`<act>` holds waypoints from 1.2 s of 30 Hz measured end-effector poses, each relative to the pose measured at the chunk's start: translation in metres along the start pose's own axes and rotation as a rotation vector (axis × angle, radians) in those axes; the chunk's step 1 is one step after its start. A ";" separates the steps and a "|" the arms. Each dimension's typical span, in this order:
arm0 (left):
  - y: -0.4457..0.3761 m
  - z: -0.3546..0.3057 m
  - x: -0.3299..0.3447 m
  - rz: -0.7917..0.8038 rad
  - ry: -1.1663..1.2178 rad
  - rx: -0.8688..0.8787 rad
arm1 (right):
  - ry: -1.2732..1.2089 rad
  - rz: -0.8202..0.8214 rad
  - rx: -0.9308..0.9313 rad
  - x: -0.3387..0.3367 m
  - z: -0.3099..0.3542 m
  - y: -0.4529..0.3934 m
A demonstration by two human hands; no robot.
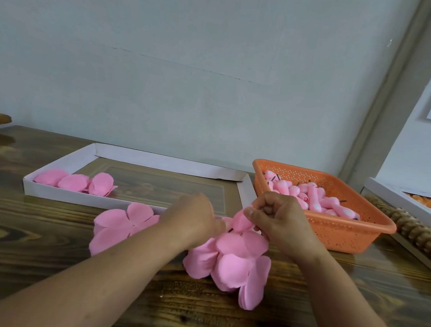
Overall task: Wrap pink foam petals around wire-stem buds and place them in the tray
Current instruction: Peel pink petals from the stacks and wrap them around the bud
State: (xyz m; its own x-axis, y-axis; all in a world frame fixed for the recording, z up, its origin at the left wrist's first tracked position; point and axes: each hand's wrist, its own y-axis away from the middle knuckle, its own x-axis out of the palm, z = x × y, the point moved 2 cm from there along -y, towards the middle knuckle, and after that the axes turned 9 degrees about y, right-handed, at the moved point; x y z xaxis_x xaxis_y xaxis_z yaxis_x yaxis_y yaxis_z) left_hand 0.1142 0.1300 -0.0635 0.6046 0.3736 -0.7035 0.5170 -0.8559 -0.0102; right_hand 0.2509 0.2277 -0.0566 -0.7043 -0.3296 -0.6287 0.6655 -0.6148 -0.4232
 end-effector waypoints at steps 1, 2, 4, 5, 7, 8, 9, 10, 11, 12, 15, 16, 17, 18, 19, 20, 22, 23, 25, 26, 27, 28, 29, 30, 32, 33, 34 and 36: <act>0.001 -0.001 0.000 -0.007 -0.022 0.023 | 0.012 0.000 -0.002 0.000 0.001 0.000; 0.002 -0.002 0.000 -0.001 -0.051 0.039 | 0.019 -0.002 -0.003 0.001 0.001 -0.001; 0.004 -0.004 0.003 0.042 -0.110 0.046 | 0.015 -0.003 -0.002 0.001 0.001 -0.001; 0.004 -0.005 0.005 0.065 -0.127 0.047 | 0.009 -0.003 -0.001 0.001 0.001 0.000; 0.003 -0.005 0.009 0.100 -0.154 0.051 | -0.010 -0.004 0.005 0.000 0.001 0.000; 0.003 -0.005 0.010 0.110 -0.163 0.058 | -0.023 -0.005 0.010 0.000 0.000 0.000; 0.003 -0.005 0.011 0.114 -0.168 0.068 | -0.034 -0.007 0.012 -0.001 0.000 0.000; 0.003 -0.005 0.012 0.116 -0.172 0.078 | -0.039 -0.007 0.011 -0.002 0.000 0.000; 0.003 -0.005 0.012 0.116 -0.174 0.087 | -0.043 -0.006 0.009 -0.002 0.000 0.000; 0.003 -0.006 0.013 0.118 -0.178 0.095 | -0.047 -0.003 0.008 -0.003 0.000 0.001; 0.005 -0.008 0.014 0.131 -0.154 0.134 | -0.065 -0.010 0.014 -0.004 -0.001 0.000; 0.006 -0.009 0.014 0.137 -0.134 0.155 | -0.076 -0.019 0.022 -0.005 -0.002 0.000; 0.008 -0.010 0.013 0.145 -0.111 0.180 | -0.093 -0.032 0.030 -0.006 -0.002 0.000; 0.009 -0.011 0.011 0.151 -0.074 0.198 | -0.114 -0.051 0.038 -0.009 -0.003 0.000; 0.009 -0.012 0.008 0.159 -0.016 0.203 | -0.130 -0.076 0.043 -0.011 -0.004 0.000; 0.009 -0.012 0.004 0.168 0.069 0.189 | -0.141 -0.106 0.048 -0.014 -0.004 0.000; 0.007 -0.010 -0.004 0.187 0.324 0.116 | -0.176 -0.160 0.063 -0.018 -0.005 0.000; 0.006 -0.008 -0.008 0.197 0.462 0.073 | -0.200 -0.177 0.073 -0.019 -0.005 0.000; 0.001 -0.002 -0.016 0.195 0.680 0.000 | -0.227 -0.195 0.087 -0.020 -0.005 0.000; -0.001 0.001 -0.020 0.179 0.744 -0.033 | -0.230 -0.198 0.090 -0.020 -0.006 0.000; -0.004 0.005 -0.024 0.157 0.779 -0.062 | -0.229 -0.197 0.092 -0.019 -0.006 0.000; -0.007 0.010 -0.026 0.133 0.783 -0.083 | -0.227 -0.193 0.092 -0.019 -0.006 0.000; -0.010 0.015 -0.027 0.105 0.751 -0.095 | -0.224 -0.189 0.091 -0.019 -0.006 0.000; -0.012 0.020 -0.027 0.075 0.676 -0.096 | -0.219 -0.185 0.089 -0.019 -0.006 0.001; -0.012 0.027 -0.026 0.034 0.450 -0.058 | -0.205 -0.182 0.082 -0.020 -0.005 0.001; -0.011 0.027 -0.025 0.024 0.345 -0.024 | -0.197 -0.183 0.079 -0.020 -0.005 0.001; -0.011 0.025 -0.024 0.019 0.266 0.008 | -0.190 -0.184 0.079 -0.020 -0.005 0.001; -0.010 0.021 -0.022 0.008 0.165 0.046 | -0.189 -0.184 0.082 -0.019 -0.005 0.001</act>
State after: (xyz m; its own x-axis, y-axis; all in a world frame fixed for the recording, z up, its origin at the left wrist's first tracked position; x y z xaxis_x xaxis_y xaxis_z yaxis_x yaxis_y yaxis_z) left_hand 0.0829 0.1224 -0.0633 0.7019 0.4173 -0.5772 0.4856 -0.8732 -0.0407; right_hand 0.2666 0.2371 -0.0485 -0.8503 -0.3300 -0.4100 0.5052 -0.7301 -0.4601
